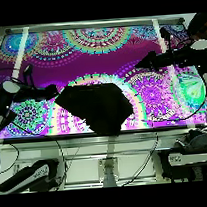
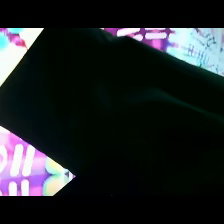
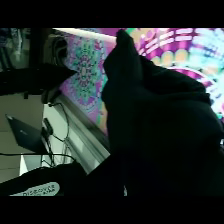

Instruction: Fold the clothes and pants, and hang the long-sleeved shirts on hangers.

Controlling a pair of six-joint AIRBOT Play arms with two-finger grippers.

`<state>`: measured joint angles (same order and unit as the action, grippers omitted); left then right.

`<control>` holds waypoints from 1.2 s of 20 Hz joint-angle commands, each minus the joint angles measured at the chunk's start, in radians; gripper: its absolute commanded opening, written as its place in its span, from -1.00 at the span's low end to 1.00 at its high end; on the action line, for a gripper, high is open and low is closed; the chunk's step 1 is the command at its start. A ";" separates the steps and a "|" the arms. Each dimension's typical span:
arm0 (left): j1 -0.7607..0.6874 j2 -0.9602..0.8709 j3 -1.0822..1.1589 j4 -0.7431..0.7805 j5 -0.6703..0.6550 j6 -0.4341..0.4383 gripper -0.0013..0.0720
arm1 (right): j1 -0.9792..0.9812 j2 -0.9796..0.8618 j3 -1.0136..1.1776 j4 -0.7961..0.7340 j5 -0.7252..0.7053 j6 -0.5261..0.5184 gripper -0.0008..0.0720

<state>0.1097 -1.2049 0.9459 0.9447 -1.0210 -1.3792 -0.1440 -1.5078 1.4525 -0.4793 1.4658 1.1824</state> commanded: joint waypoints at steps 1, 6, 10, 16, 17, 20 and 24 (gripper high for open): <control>0.054 0.002 -0.084 -0.122 -0.108 0.000 -0.95 | 0.007 -0.001 0.000 0.069 -0.004 -0.013 -0.81; -0.041 0.002 -0.085 -0.099 -0.051 0.597 0.01 | 0.031 -0.001 0.000 0.053 -0.081 -0.013 0.00; -0.165 0.001 -0.085 0.053 0.162 0.801 0.24 | 0.035 -0.001 0.000 0.052 -0.081 -0.013 0.00; -0.268 -0.005 -0.085 0.420 0.233 0.819 0.39 | 0.035 -0.001 0.000 0.053 -0.095 -0.013 0.42; -0.273 -0.015 -0.085 0.416 0.256 0.819 0.39 | 0.035 -0.001 0.000 0.053 -0.103 -0.013 0.42; -0.283 -0.067 -0.085 0.416 0.323 0.819 0.39 | 0.035 -0.001 0.000 0.053 -0.105 -0.013 0.41; -0.299 -0.124 -0.085 0.415 0.340 0.819 0.38 | 0.035 -0.001 0.000 0.053 -0.106 -0.013 0.42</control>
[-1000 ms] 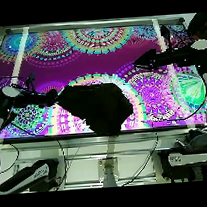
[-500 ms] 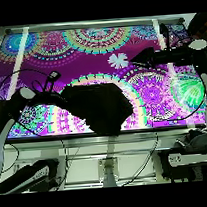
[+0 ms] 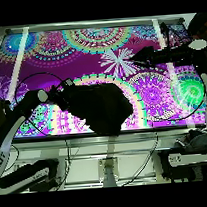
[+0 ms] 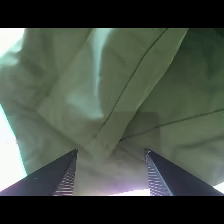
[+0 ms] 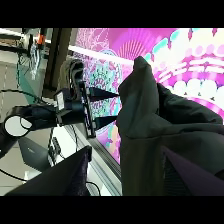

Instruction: Fold the clothes and pants, and hang the long-sleeved shirts on hangers.

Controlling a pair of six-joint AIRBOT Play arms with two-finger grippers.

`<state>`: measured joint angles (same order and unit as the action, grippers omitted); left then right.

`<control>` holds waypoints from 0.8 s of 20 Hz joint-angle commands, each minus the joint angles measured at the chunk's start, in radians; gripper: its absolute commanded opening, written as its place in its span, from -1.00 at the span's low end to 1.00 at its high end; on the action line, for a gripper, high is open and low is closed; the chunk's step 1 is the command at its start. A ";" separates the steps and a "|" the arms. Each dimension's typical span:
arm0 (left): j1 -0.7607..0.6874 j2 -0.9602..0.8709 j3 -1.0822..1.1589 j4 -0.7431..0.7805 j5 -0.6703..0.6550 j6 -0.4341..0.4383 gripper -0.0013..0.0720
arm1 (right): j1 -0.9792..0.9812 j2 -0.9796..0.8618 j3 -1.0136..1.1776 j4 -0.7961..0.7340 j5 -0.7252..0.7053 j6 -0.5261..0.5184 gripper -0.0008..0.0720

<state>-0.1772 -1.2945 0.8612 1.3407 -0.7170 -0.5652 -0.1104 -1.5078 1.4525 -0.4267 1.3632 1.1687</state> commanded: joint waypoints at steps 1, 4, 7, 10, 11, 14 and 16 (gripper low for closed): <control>-0.014 -0.039 0.000 0.017 0.066 0.005 0.37 | 0.001 0.000 0.000 0.000 -0.002 0.000 0.42; -0.016 -0.047 0.000 0.017 0.200 0.005 0.30 | 0.001 0.000 0.000 0.001 -0.002 0.000 0.41; -0.016 -0.071 0.000 0.017 0.213 0.005 -0.46 | 0.001 0.000 0.000 0.002 -0.001 0.000 0.41; -0.016 -0.069 0.003 0.021 0.240 0.005 -0.95 | 0.001 0.000 0.000 0.009 -0.001 0.000 0.41; -0.016 -0.059 0.006 0.021 0.267 0.005 -0.95 | 0.001 0.000 0.000 0.009 -0.001 0.000 0.36; -0.016 0.038 0.018 0.020 0.394 0.002 -0.95 | 0.001 0.000 0.000 0.008 -0.001 0.002 -0.91; -0.013 0.124 0.039 0.019 0.523 -0.065 -0.95 | 0.001 -0.001 0.000 0.006 -0.016 0.001 -0.92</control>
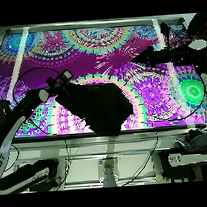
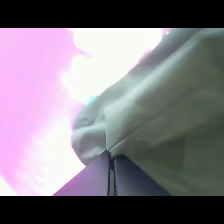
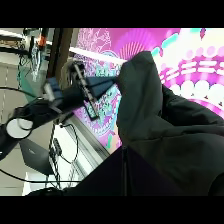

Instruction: Fold the clothes and pants, and hang the long-sleeved shirts on hangers.

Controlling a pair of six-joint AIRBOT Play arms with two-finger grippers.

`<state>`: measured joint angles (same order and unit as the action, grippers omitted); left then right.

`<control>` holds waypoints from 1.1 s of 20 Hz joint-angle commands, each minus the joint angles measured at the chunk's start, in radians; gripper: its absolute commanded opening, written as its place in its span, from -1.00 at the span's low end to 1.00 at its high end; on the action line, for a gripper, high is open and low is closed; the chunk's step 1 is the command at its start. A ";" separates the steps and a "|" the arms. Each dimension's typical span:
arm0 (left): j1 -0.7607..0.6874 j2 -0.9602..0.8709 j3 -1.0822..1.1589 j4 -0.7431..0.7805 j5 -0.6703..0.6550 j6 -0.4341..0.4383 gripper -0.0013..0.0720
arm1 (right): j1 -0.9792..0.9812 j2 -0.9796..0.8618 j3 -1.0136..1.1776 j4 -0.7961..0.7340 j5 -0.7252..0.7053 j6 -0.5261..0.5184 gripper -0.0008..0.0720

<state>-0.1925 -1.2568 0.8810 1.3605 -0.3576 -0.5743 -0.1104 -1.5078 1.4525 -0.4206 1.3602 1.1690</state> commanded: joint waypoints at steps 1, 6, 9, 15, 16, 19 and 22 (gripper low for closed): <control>0.003 0.121 0.031 -0.016 0.272 -0.124 -0.95 | 0.001 -0.001 0.000 0.000 -0.035 0.000 -0.92; -0.051 0.146 0.236 -0.169 0.446 -0.336 -0.95 | 0.001 0.000 0.000 0.002 -0.230 0.000 -0.92; -0.121 0.101 0.385 -0.164 0.447 -0.335 -0.95 | 0.001 -0.001 0.000 -0.006 -0.298 0.000 -0.92; -0.095 0.061 0.410 -0.112 -0.008 -0.335 -0.95 | 0.001 -0.001 -0.008 -0.114 -0.112 0.023 -0.93; -0.082 0.056 0.409 -0.042 -0.098 -0.335 -0.96 | 0.002 -0.001 -0.023 -0.106 -0.069 0.022 -0.93; -0.042 0.053 0.407 0.250 -0.175 -0.406 -0.96 | 0.052 -0.001 -0.140 -0.093 0.031 0.010 -0.93; 0.024 0.052 0.406 0.366 -0.200 -0.445 -0.96 | 0.156 -0.006 -0.327 0.002 0.013 -0.059 -0.93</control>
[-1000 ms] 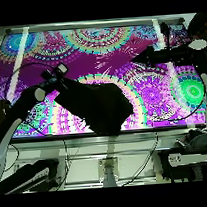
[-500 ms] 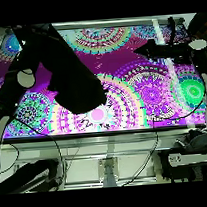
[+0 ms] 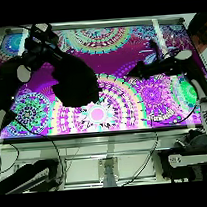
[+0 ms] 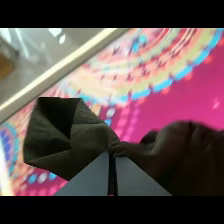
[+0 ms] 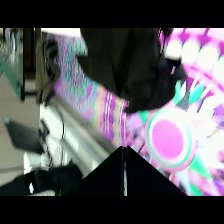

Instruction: Fold the clothes and pants, and hang the long-sleeved shirts on hangers.

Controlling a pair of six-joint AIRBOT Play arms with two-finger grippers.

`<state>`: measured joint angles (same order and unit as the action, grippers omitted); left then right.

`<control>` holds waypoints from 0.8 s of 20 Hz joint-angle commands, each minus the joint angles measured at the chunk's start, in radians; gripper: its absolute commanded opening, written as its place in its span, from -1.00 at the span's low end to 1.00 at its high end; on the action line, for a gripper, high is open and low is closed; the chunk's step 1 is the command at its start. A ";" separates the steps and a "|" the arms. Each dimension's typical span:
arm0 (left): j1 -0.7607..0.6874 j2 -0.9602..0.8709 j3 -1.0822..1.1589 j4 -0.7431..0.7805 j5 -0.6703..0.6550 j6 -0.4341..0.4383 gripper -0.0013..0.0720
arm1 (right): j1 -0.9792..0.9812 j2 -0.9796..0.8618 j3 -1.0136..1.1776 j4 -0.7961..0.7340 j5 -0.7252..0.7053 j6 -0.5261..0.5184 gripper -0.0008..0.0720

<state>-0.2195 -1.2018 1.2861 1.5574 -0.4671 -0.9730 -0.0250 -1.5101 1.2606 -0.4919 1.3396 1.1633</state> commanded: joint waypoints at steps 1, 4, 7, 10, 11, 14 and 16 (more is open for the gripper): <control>0.074 -0.003 0.001 0.170 -0.112 -0.047 -0.96 | 0.100 -0.013 -0.187 0.140 0.016 -0.084 -0.93; 0.142 -0.006 0.000 0.170 -0.199 -0.061 -0.95 | 0.210 -0.034 -0.272 0.225 -0.158 -0.099 -0.92; 0.192 -0.028 0.000 0.170 -0.275 -0.061 -0.95 | 0.354 -0.034 -0.274 0.221 -0.432 -0.047 0.23; 0.205 -0.052 0.000 0.171 -0.287 -0.095 -0.51 | 0.447 -0.035 -0.274 0.165 -0.636 0.090 0.25; 0.204 -0.058 0.000 0.170 -0.275 -0.114 -0.26 | 0.456 -0.036 -0.274 0.152 -0.685 0.143 0.26; 0.205 -0.067 0.000 0.171 -0.230 -0.193 -0.16 | 0.457 -0.058 -0.274 0.163 -0.721 0.212 0.47; 0.205 -0.067 0.000 0.171 -0.207 -0.238 -0.16 | 0.463 -0.085 -0.272 0.204 -0.702 0.235 0.47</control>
<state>-0.0185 -1.2629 1.2865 1.7256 -0.7040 -1.1381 0.4191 -1.5700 0.9890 -0.3153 0.6895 1.3258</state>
